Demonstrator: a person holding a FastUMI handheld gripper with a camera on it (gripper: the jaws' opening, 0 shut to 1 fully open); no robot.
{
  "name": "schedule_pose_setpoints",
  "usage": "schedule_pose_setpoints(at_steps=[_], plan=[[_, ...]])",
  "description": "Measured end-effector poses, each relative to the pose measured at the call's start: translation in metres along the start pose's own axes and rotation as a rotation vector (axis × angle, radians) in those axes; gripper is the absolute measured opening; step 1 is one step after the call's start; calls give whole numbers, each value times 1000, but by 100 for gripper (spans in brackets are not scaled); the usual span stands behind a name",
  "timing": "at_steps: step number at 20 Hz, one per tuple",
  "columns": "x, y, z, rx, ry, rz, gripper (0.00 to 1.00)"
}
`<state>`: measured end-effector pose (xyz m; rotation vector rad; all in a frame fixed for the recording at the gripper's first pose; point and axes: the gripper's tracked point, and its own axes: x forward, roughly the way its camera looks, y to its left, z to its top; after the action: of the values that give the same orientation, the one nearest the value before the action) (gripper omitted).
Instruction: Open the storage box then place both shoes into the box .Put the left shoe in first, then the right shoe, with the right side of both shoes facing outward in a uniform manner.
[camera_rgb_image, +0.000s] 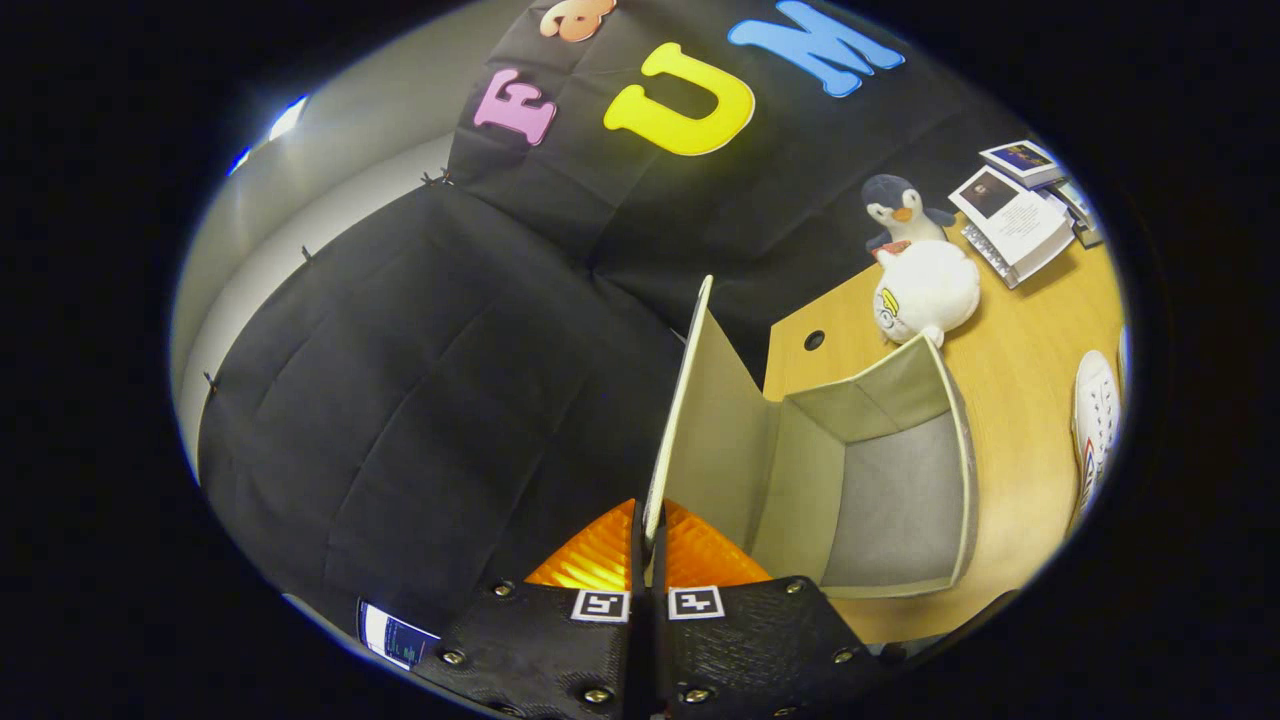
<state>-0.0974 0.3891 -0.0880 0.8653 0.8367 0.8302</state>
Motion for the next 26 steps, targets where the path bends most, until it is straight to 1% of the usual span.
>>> schedule_pose_setpoints(at_steps=[4,9,10,11,13,14,16,18,21,26], plan=[[23,24,-12,-62,18,6,0],[55,43,-36,-96,49,20,0],[58,47,-39,-107,53,27,2],[64,54,-41,-118,54,53,4],[70,71,-39,-152,35,97,23],[71,75,-35,-183,19,106,55],[71,72,-30,-265,-5,86,98],[65,67,-19,-332,-40,59,97],[51,53,2,-399,-93,15,97],[11,17,40,-499,-164,-90,97]])
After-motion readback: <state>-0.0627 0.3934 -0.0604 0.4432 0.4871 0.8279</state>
